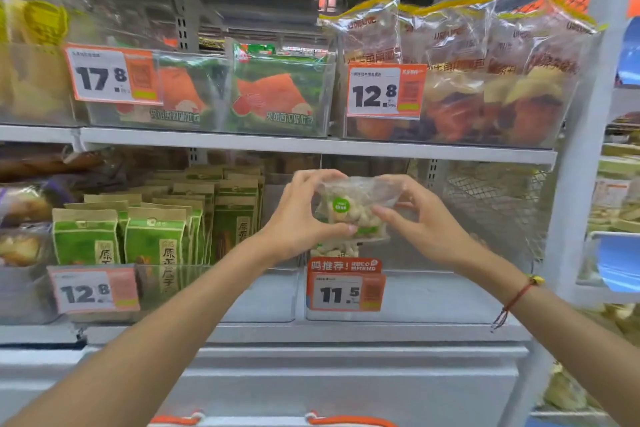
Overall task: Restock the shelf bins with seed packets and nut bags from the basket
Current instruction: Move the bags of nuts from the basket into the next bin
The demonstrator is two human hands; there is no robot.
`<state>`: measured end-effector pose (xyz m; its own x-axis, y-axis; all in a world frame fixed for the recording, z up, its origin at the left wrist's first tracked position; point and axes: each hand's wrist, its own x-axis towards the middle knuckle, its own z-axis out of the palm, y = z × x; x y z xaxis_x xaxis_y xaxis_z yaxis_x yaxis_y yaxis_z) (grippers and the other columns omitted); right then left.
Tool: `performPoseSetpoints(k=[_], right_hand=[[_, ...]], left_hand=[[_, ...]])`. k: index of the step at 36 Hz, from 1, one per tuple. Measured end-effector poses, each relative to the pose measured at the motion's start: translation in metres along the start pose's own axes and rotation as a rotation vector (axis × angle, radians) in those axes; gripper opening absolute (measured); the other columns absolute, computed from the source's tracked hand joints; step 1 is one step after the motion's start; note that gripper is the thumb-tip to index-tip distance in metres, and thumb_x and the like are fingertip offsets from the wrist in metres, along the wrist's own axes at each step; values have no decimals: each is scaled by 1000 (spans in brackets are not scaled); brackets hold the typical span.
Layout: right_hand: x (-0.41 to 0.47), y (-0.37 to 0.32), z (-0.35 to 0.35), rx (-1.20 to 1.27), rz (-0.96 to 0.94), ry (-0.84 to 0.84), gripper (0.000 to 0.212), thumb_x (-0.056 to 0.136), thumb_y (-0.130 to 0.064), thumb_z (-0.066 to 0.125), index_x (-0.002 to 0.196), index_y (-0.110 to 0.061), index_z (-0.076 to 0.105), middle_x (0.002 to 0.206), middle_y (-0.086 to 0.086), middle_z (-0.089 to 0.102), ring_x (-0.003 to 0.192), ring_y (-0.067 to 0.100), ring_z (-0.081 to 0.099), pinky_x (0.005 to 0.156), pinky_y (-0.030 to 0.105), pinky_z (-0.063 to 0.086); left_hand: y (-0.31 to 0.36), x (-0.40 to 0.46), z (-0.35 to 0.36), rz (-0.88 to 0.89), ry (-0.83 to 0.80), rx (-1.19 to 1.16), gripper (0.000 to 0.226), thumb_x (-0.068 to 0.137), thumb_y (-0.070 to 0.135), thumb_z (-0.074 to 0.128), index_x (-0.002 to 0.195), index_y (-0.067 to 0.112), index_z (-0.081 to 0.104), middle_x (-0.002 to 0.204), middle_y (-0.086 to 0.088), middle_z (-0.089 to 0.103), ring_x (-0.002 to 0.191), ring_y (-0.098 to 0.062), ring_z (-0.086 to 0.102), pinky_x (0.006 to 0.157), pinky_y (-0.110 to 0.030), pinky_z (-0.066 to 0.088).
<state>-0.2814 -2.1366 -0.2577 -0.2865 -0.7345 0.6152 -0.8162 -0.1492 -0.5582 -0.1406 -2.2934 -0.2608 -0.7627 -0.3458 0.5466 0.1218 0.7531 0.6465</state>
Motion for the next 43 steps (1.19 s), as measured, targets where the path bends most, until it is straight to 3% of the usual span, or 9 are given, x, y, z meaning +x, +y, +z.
performPoseSetpoints(k=[7,10,15,20,22,25,30,35,43], right_hand=[[3,21,5,-105,84,-142,39,88,-27,65,122,-34,50,121,-22,56,114,-1,53,101,33,45],[8,21,7,-178,136,-323,58,88,-28,65,139,-36,37,137,-17,45,120,4,46,101,28,43],[26,19,10,-136,315,-578,51,92,-26,61,139,-29,42,139,-8,46,119,12,52,97,32,49],[39,16,15,-57,665,-895,43,96,-29,53,136,-30,39,136,-1,52,123,15,51,105,36,43],[45,16,13,-81,692,-932,60,93,-38,57,145,-25,32,144,-2,44,131,17,43,109,41,39],[52,10,8,-246,562,-894,63,91,-42,57,146,-23,33,144,-7,41,132,16,40,107,34,40],[48,6,18,-467,182,-612,24,83,-32,71,105,-22,72,103,-8,69,87,4,59,86,31,51],[43,2,20,-565,41,-448,14,80,-33,74,92,-26,77,73,-22,58,67,-3,54,59,15,41],[49,-12,53,-628,-26,-521,13,81,-29,73,91,-22,77,87,-6,72,73,7,61,60,13,42]], left_hand=[[-21,2,1,-145,-79,382,80,58,68,74,126,44,40,122,5,50,115,-14,41,96,-35,40],[-22,1,-1,-71,-131,647,76,65,65,71,129,41,39,125,5,49,121,-16,34,100,-33,29],[-21,3,-3,32,-216,889,73,73,69,60,135,33,45,136,10,47,128,-14,31,110,-34,19],[-24,-1,-7,57,-260,907,56,83,66,49,127,32,55,134,12,49,128,-12,32,110,-34,22],[-23,-4,-9,81,-208,854,46,87,60,49,124,35,55,132,14,51,126,-9,35,107,-32,25],[-23,-12,-9,111,-120,791,33,90,48,54,122,40,55,129,18,53,123,-5,37,103,-27,29],[-24,-29,-7,132,26,752,30,92,37,56,122,37,57,123,17,57,118,-5,45,97,-22,33],[-29,-52,-5,-58,183,491,53,89,41,59,138,37,38,125,23,47,110,0,46,87,-22,44],[-38,-71,6,-204,21,301,89,72,56,72,145,41,23,143,24,38,121,6,41,102,-27,40]])
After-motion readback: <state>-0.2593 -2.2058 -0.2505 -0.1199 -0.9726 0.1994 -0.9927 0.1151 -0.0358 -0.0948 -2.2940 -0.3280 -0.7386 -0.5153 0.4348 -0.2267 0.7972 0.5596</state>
